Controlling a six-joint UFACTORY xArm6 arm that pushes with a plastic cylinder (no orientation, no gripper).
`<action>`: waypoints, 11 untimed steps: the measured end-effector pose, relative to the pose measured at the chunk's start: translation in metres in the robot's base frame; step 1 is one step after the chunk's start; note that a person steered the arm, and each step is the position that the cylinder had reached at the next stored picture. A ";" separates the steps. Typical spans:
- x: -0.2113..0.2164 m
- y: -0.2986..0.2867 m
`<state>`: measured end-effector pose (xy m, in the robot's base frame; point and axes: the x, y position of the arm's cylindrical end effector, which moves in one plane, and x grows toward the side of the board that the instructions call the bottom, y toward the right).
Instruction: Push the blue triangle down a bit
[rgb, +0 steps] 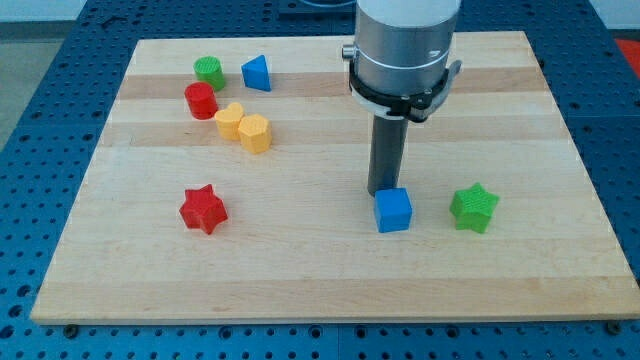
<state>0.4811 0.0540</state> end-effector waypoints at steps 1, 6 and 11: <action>0.000 0.000; -0.258 -0.120; -0.195 -0.179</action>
